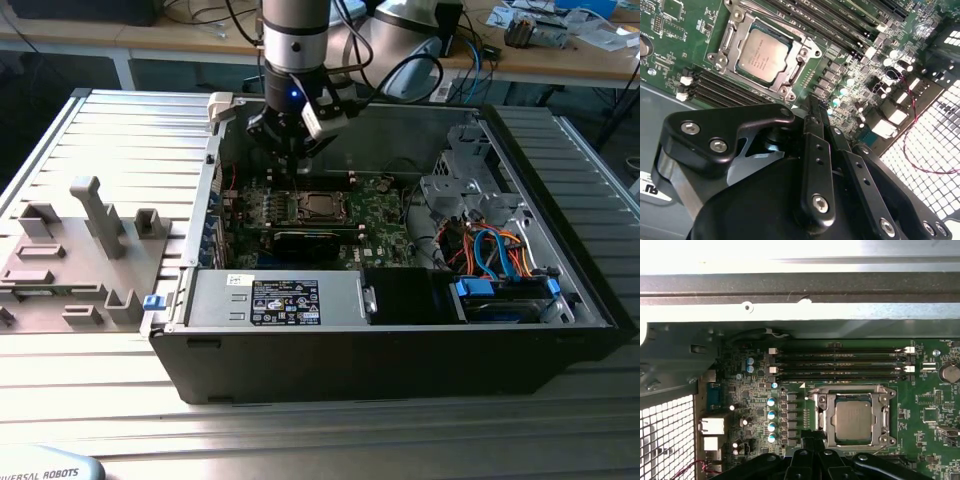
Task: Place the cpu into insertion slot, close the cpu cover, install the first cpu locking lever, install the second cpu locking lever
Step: 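Install the first cpu locking lever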
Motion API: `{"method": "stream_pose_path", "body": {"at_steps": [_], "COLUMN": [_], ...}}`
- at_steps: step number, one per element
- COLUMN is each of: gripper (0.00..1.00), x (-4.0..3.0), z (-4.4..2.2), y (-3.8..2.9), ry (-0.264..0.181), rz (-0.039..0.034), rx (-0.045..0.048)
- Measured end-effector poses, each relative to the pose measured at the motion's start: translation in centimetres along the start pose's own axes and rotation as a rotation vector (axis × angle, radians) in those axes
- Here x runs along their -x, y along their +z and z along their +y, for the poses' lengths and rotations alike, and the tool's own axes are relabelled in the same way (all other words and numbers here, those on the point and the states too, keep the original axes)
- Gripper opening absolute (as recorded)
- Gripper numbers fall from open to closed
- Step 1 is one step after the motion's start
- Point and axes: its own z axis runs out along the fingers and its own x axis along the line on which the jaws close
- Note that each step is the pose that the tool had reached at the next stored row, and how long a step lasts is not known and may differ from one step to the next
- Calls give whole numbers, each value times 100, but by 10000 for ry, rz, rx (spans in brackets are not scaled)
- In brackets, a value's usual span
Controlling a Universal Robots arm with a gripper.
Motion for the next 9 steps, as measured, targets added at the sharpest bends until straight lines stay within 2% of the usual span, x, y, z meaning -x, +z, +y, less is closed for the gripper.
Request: {"method": "stream_pose_path", "body": {"at_steps": [9], "gripper": [11], "x": [-32], "z": [-1], "y": [7], "ry": [-5], "rz": [0], "rx": [0]}}
